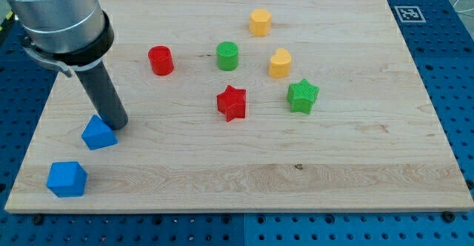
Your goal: Move blue triangle closer to blue cube
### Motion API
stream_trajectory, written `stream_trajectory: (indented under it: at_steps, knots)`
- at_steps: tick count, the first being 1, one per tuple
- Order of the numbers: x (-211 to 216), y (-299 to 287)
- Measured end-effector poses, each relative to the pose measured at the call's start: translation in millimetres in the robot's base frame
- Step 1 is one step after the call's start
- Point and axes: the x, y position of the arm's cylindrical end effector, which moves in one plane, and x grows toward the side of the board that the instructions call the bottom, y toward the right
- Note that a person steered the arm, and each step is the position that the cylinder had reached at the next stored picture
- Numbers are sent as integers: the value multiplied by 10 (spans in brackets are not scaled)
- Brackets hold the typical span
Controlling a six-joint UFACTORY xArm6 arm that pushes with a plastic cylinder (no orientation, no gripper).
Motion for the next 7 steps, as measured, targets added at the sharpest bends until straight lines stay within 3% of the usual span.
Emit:
stream_trajectory:
  at_steps: [2, 7]
  knots:
    - [-268, -98]
    - [189, -333]
